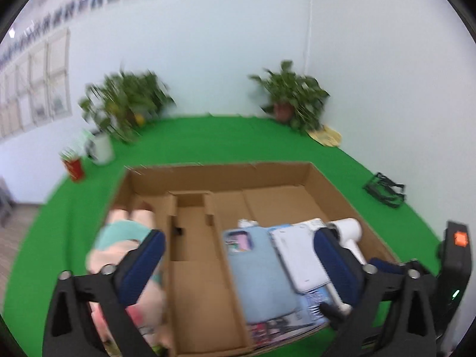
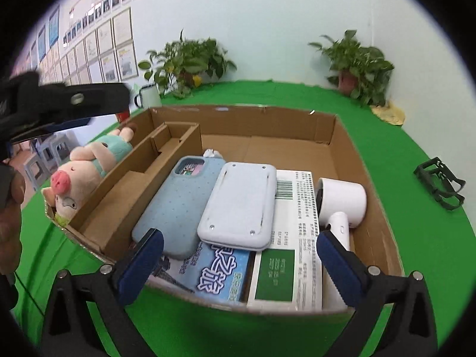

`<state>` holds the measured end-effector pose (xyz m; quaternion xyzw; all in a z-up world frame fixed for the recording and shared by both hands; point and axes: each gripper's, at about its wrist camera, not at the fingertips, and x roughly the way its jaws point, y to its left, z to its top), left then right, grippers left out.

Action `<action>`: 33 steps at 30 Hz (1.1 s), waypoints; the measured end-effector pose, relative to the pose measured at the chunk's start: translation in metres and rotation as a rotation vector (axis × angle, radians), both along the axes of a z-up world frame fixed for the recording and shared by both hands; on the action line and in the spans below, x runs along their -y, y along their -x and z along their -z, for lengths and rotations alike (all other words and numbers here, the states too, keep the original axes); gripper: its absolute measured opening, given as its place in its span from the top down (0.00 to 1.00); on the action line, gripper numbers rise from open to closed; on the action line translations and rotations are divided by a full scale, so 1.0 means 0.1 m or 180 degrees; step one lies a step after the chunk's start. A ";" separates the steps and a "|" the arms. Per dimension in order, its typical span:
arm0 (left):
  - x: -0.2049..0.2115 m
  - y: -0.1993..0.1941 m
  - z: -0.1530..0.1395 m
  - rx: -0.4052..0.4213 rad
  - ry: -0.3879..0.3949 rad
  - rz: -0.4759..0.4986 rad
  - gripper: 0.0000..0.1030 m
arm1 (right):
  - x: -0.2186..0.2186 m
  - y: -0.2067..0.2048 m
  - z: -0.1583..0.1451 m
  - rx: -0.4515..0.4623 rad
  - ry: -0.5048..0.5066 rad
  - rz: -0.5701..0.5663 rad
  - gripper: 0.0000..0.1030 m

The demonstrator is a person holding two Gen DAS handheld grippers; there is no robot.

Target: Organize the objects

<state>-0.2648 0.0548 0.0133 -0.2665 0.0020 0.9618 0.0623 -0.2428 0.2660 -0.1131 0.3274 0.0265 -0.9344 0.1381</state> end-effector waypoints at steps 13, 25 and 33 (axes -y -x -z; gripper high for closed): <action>0.08 -0.36 0.84 -0.0133 0.0421 -0.0685 0.00 | -0.03 -0.27 0.22 -0.0541 0.0016 0.0351 0.01; 0.08 -0.16 1.17 -0.0013 0.0328 -0.0641 0.00 | -0.01 -0.30 0.24 -0.0532 -0.0090 0.0403 0.01; 0.05 -0.06 1.20 0.0107 0.0428 -0.0695 0.00 | 0.01 -0.29 0.25 -0.0520 -0.0165 0.0432 0.01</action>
